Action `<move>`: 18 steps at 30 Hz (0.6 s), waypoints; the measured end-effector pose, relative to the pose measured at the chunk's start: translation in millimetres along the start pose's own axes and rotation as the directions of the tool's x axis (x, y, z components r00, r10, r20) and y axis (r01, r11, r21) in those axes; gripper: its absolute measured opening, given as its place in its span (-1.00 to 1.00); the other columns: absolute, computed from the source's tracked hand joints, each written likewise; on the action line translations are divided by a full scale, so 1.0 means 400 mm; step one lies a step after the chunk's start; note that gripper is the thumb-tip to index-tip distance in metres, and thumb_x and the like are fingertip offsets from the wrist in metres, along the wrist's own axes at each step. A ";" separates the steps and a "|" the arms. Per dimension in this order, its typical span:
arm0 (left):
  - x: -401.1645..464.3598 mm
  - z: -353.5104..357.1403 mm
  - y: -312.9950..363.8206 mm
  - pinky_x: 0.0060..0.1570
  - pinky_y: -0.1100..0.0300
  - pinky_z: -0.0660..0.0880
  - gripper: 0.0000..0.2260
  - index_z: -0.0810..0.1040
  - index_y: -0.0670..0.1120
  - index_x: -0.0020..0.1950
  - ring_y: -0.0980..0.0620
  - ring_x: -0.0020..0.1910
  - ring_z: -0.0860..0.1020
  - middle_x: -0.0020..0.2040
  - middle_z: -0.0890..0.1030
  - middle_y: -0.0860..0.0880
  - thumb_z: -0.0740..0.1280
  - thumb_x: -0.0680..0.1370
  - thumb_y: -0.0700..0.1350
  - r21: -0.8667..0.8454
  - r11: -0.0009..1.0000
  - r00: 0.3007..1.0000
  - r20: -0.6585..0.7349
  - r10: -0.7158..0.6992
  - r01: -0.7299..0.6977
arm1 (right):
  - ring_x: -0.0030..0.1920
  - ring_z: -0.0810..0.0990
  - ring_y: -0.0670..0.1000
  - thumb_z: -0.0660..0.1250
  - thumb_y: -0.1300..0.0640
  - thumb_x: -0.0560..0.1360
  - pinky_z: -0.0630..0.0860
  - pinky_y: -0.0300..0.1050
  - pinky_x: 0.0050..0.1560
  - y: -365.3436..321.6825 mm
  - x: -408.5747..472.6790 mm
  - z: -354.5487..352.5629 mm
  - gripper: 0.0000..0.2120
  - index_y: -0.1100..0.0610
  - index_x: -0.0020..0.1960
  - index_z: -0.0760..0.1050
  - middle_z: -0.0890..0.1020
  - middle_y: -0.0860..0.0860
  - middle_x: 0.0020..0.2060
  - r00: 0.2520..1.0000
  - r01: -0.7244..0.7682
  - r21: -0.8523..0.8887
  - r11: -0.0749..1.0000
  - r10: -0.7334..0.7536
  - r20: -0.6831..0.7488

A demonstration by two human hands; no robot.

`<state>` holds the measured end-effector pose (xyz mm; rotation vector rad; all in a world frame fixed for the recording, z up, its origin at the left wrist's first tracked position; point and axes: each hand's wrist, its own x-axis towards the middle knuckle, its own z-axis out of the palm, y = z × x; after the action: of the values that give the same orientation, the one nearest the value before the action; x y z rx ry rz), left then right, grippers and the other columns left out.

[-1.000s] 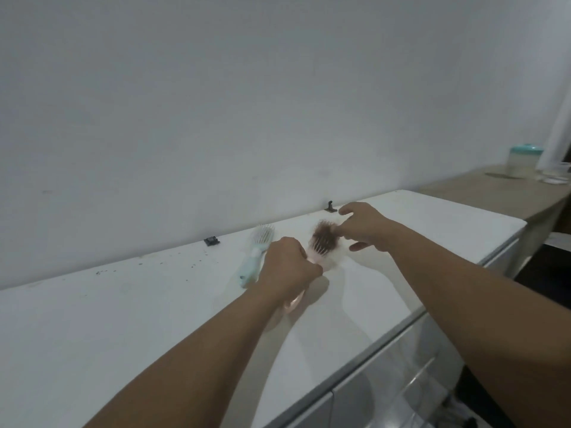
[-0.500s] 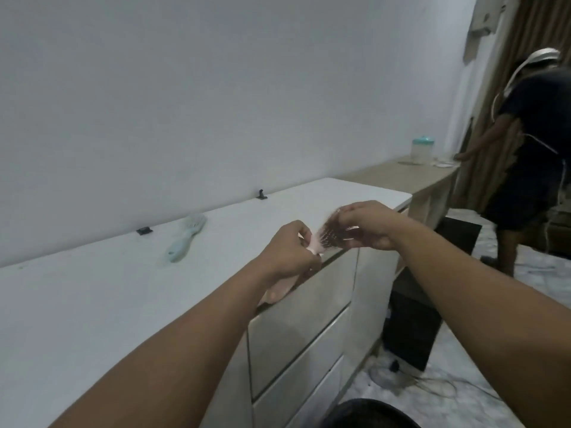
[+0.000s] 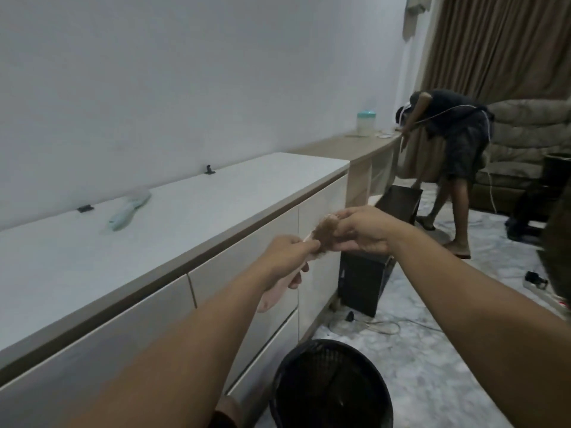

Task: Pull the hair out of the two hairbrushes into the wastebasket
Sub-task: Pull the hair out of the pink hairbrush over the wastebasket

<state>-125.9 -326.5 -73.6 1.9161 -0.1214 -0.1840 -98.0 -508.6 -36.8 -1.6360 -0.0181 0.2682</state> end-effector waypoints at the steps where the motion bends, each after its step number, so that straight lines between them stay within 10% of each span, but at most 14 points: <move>1: -0.007 0.009 -0.004 -0.50 0.21 0.35 -0.72 0.50 -0.17 -0.12 -0.04 -0.51 0.43 -0.26 0.55 -0.18 0.31 0.58 0.05 0.002 1.000 1.000 0.000 -0.005 0.005 | 0.12 0.62 0.19 0.23 0.52 0.43 0.66 -0.01 -0.03 0.008 -0.010 -0.003 -0.61 0.27 0.21 0.51 0.57 0.24 0.15 1.000 -0.008 0.010 1.000 0.008 0.000; 18: -0.064 0.021 -0.148 -0.53 0.20 0.38 -0.78 0.51 -0.18 -0.10 -0.03 -0.53 0.44 -0.24 0.55 -0.18 0.32 0.53 -0.01 -0.107 0.994 0.994 0.108 -0.024 0.036 | 0.01 0.67 0.16 0.35 0.48 0.43 0.68 -0.07 -0.22 0.136 -0.085 0.102 -0.61 0.23 0.21 0.48 0.62 0.20 0.04 0.977 -0.140 0.003 0.990 0.139 -0.160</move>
<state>-153.1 -309.5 -130.2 1.7999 -0.1511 -0.3080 -146.6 -479.1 -87.1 -1.6653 0.2189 0.2434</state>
